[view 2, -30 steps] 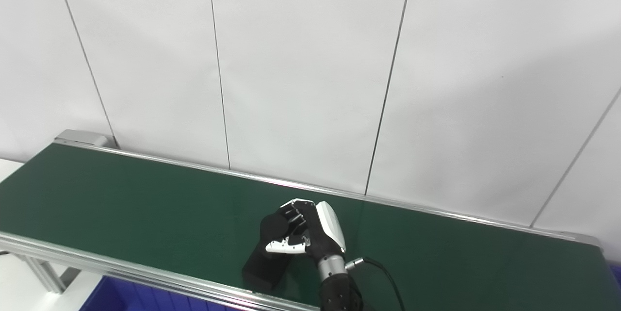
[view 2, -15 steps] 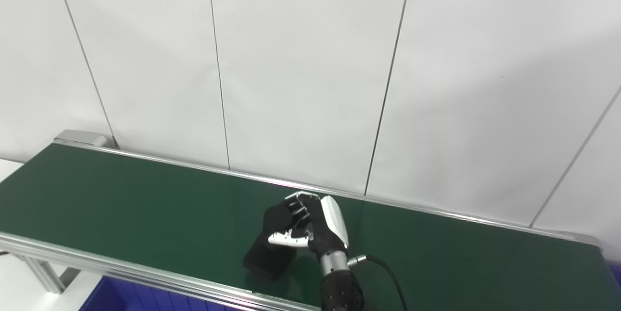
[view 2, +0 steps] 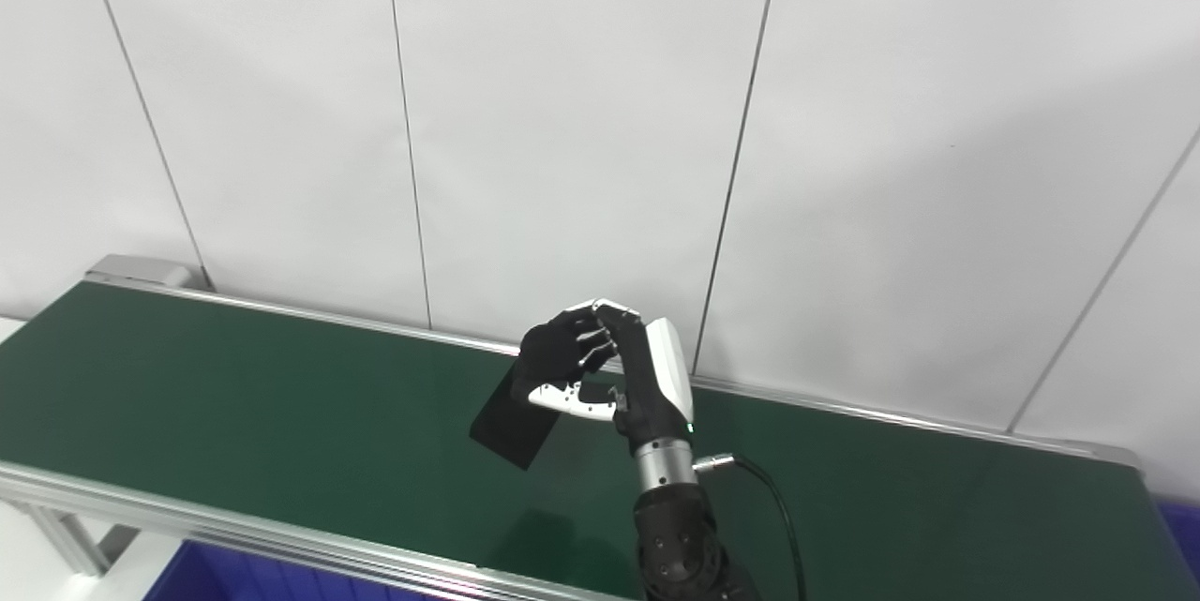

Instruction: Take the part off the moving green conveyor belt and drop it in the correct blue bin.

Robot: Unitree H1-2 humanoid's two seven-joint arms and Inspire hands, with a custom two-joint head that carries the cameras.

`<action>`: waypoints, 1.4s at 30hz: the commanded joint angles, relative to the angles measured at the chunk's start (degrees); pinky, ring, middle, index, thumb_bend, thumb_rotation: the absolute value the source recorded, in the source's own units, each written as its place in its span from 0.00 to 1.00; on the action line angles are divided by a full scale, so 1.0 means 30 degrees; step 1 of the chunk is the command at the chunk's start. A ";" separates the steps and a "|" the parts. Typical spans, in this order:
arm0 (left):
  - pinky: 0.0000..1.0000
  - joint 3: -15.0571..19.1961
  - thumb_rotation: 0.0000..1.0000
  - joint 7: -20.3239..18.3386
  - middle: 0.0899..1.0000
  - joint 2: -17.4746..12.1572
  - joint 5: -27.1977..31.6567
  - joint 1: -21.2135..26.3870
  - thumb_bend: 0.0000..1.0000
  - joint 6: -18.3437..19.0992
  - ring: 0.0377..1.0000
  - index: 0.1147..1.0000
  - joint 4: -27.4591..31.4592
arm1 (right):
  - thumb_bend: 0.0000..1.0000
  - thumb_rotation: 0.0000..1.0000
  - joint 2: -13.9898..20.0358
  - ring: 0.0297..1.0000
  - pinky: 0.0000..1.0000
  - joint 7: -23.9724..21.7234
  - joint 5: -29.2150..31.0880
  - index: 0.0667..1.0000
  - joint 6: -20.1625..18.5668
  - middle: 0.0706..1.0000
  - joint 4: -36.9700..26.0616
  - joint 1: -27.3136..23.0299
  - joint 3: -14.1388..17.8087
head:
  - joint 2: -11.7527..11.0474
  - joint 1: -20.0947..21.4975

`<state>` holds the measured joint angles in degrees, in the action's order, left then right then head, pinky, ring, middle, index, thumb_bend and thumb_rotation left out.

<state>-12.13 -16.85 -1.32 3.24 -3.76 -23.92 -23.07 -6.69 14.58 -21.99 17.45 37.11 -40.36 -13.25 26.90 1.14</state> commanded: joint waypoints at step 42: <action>0.78 0.1733 0.16 -0.2088 0.78 -0.2469 0.2551 0.0365 1.00 0.2251 0.77 0.79 0.3338 | 0.50 0.00 0.3198 0.44 0.35 -0.4881 -0.0970 0.48 -0.7333 0.47 -2.2324 1.0811 0.2528 | 0.4427 0.6743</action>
<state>-7.26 -22.53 -8.09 9.87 -3.25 -16.99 -14.76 3.32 -0.21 -24.64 -4.19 -27.19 -7.49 -5.79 40.16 21.44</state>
